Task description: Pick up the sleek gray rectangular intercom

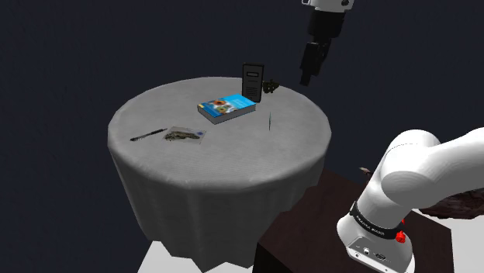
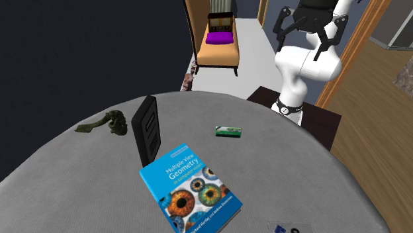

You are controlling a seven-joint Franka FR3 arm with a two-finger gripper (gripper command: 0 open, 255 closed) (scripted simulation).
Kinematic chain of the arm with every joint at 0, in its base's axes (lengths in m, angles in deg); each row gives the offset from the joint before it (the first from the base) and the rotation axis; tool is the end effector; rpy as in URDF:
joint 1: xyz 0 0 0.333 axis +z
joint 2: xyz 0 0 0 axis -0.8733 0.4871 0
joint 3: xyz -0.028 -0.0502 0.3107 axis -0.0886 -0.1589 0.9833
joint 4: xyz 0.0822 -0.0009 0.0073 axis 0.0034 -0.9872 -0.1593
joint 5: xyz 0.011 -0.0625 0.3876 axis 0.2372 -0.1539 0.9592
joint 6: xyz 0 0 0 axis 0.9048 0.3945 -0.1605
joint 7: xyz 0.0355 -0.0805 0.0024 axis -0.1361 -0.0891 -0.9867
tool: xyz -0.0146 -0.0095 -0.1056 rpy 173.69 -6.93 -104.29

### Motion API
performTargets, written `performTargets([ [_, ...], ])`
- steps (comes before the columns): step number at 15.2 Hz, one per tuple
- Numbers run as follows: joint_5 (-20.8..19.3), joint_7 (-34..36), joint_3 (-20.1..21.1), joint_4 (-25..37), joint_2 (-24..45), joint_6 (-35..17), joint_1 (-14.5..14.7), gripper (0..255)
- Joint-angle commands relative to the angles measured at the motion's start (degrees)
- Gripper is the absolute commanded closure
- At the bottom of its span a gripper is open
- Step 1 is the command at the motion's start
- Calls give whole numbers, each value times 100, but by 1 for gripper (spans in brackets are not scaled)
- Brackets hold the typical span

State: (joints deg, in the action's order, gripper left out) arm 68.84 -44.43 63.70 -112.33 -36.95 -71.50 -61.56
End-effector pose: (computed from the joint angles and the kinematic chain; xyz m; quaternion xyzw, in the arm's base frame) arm 0.2891 0.0154 0.6291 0.9975 0.0628 0.0252 0.0181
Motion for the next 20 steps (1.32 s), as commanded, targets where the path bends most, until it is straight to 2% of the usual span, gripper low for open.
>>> performTargets([
  [1, 0, 0, 0, 0, 0, 0, 0, 0],
  [11, -507, -1030, -748, 832, 1718, -933, -167, 0],
  [20, -539, -1935, -1291, 2223, 3512, -1406, -268, 0],
])
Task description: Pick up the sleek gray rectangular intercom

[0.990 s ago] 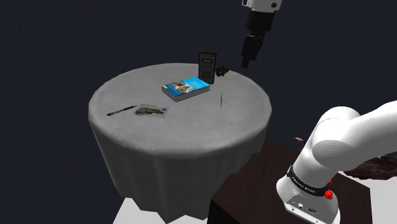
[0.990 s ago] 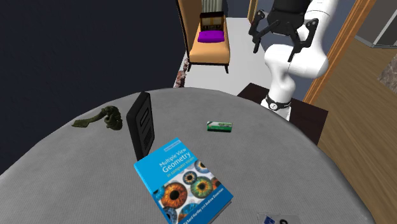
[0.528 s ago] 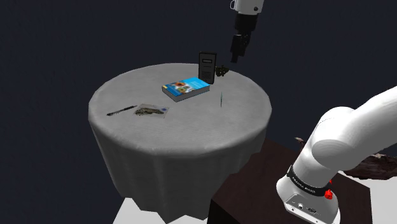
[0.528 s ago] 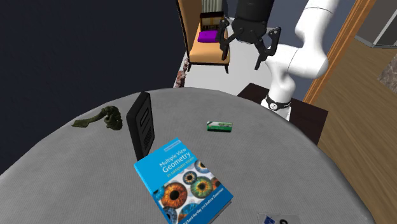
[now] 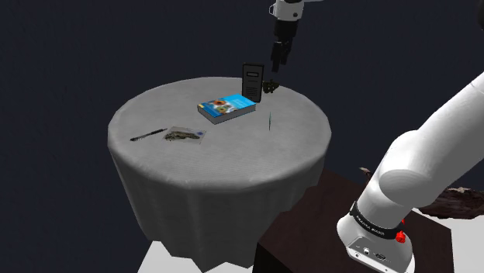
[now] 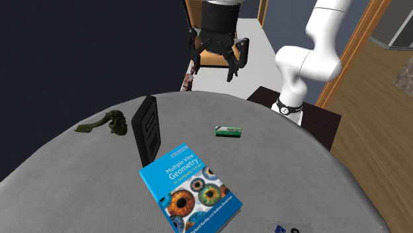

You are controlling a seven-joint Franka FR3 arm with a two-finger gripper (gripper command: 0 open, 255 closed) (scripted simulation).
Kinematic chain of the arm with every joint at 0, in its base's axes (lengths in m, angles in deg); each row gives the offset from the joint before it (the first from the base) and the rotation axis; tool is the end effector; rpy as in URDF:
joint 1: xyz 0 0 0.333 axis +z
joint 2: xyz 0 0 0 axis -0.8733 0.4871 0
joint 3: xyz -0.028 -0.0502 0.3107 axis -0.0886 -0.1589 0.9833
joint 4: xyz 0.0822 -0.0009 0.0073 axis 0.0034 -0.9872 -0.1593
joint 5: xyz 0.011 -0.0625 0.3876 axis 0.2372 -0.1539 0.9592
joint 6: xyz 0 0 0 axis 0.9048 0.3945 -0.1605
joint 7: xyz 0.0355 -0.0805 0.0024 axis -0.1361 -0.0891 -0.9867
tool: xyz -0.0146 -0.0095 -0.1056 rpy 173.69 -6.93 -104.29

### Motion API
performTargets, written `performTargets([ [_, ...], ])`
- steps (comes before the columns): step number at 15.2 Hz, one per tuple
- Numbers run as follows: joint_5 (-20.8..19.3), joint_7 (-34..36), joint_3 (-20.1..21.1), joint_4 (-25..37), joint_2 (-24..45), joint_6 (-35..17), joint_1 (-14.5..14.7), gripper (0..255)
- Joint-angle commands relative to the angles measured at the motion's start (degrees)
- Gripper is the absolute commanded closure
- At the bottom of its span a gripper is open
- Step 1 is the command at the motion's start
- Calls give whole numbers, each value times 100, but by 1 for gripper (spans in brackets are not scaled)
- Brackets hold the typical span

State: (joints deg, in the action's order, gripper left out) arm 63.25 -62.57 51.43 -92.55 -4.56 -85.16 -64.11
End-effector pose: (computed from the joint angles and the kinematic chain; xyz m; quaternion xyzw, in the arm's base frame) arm 0.4688 -0.1252 0.5969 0.9932 0.1078 0.0236 0.0358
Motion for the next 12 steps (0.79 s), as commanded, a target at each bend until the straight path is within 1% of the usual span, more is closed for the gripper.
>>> performTargets([
  [1, 43, -223, -116, 440, 485, -64, -26, 0],
  [6, 233, -737, -324, 1565, 1601, -78, -146, 0],
  [11, 516, -1221, -443, 3027, 2843, 131, -369, 0],
  [12, 518, -1225, -438, 3047, 2858, 135, -378, 0],
])
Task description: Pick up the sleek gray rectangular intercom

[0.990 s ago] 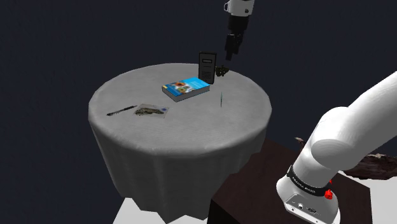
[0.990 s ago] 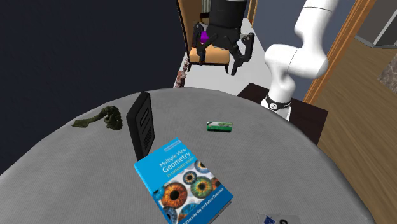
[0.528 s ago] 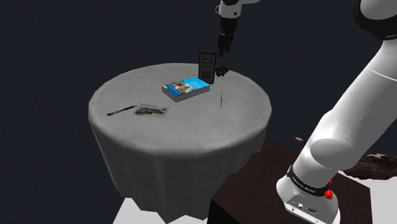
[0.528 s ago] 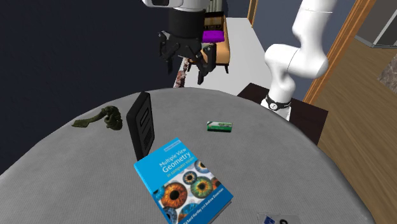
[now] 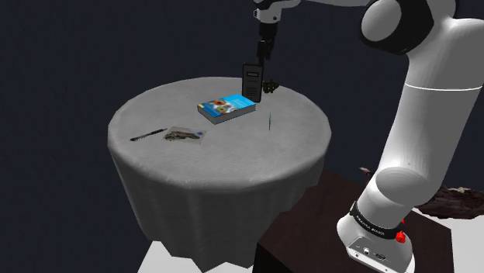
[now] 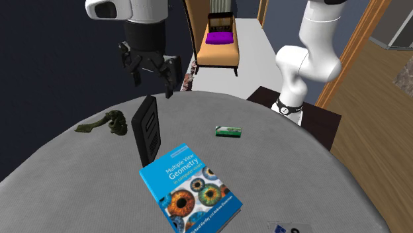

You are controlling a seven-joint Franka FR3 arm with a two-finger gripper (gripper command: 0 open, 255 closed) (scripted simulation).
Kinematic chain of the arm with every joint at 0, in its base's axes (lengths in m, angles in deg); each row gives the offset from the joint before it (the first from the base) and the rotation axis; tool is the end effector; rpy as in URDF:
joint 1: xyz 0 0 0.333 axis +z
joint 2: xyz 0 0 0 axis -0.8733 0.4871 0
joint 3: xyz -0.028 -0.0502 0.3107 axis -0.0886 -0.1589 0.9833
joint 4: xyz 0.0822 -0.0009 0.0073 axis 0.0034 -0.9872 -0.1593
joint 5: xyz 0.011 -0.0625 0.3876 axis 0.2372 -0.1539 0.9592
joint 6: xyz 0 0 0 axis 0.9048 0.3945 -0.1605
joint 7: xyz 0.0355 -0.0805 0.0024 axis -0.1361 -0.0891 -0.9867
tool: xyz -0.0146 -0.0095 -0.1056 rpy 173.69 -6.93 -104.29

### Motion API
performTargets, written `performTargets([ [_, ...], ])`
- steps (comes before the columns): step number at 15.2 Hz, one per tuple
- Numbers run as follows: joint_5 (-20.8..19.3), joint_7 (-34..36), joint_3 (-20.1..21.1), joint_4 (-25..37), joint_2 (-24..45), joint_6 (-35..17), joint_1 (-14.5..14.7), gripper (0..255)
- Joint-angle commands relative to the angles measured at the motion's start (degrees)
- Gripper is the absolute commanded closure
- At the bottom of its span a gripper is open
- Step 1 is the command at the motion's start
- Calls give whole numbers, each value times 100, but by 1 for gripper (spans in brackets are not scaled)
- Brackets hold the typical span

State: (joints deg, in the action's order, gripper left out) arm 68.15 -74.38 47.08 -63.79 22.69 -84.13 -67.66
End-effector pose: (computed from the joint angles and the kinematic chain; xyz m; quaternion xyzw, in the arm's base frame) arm 0.5958 -0.2105 0.5783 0.9892 0.1368 0.0226 0.0479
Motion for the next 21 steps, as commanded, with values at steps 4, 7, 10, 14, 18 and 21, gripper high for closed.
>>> performTargets([
  [4, 13, -23, 2, -208, 82, -296, -9, 0],
  [7, 5, -7, 6, -515, 60, -580, 0, 0],
  [10, 3, -11, 4, -537, 47, -591, -2, 255],
  [14, 1, -11, 4, -542, 41, -589, -1, 255],
  [18, 1, -9, 4, -541, 40, -588, 0, 255],
  [21, 8, -15, 4, -349, 68, -423, -4, 255],
])
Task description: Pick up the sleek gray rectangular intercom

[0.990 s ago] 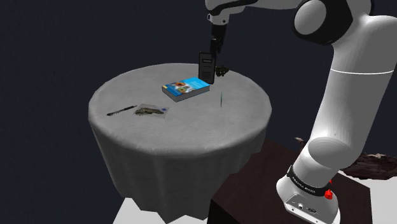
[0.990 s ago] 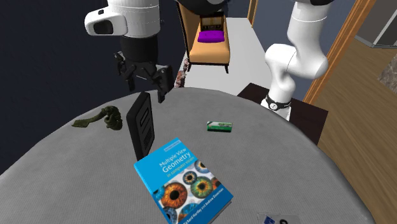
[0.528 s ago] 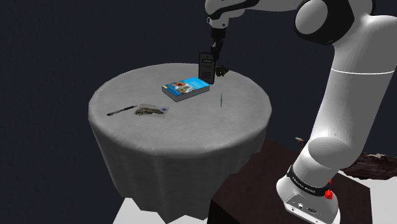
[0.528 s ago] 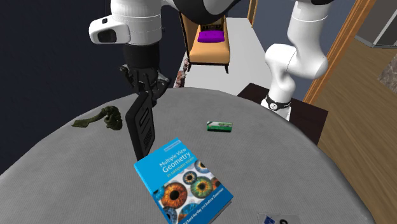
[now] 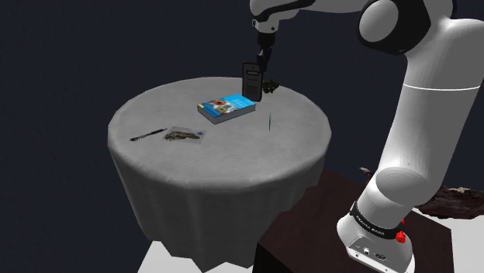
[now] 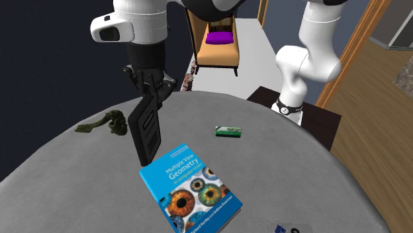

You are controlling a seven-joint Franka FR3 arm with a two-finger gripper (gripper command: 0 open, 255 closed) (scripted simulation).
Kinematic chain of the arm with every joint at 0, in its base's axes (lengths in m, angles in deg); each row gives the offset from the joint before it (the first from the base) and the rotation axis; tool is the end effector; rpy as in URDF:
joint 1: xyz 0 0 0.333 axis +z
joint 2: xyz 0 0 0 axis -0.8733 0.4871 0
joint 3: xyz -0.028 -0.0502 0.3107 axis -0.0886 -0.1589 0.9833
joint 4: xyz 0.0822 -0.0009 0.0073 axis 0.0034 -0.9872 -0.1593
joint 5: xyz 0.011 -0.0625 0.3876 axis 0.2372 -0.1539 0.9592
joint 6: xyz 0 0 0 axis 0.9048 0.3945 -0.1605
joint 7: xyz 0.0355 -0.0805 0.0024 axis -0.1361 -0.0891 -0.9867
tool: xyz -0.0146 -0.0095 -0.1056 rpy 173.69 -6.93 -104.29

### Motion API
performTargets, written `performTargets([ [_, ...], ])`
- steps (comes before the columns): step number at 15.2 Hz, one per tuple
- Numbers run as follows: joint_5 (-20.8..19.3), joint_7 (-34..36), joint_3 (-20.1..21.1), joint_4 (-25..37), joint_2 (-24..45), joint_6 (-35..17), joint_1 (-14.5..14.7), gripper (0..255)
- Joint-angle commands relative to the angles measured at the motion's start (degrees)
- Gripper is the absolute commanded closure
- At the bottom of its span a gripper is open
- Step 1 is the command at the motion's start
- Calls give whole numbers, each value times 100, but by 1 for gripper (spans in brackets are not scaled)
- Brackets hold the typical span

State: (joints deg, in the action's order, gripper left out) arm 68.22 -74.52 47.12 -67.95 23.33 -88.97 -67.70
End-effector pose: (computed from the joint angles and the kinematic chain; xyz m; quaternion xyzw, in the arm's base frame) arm 0.6014 -0.2133 0.5442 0.9889 0.1387 0.0227 0.0487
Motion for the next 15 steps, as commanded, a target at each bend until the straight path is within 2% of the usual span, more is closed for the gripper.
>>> performTargets([
  [1, 4, -5, -1, 157, 14, 141, -4, 255],
  [13, 70, -80, -16, 1419, 249, 1171, -69, 255],
  [15, 71, -81, -17, 1437, 253, 1184, -70, 255],
])
